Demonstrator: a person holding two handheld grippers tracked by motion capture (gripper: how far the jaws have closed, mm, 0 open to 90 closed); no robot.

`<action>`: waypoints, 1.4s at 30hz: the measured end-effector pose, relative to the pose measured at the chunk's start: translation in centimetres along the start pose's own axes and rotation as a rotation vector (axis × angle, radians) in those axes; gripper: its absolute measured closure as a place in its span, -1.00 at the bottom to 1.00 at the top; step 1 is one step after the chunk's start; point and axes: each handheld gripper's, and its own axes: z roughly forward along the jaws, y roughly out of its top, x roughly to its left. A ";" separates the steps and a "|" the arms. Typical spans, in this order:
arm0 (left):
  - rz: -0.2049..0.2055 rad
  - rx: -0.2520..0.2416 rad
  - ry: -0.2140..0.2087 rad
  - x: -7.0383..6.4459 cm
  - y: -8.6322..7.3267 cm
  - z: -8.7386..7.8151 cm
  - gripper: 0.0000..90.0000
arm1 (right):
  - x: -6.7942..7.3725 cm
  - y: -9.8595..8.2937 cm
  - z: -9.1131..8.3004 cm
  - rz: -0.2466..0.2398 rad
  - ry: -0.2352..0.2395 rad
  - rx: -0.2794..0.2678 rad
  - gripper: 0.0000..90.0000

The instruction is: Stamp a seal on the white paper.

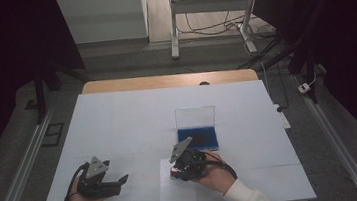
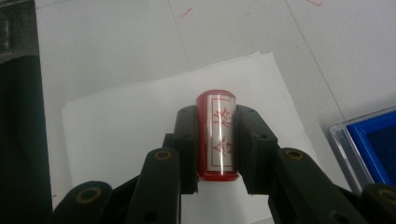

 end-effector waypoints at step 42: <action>-0.004 -0.002 0.006 0.2 -0.1 0.0 -0.62 | -1.1 -1.0 -2.6 0.072 0.019 -0.164 0.55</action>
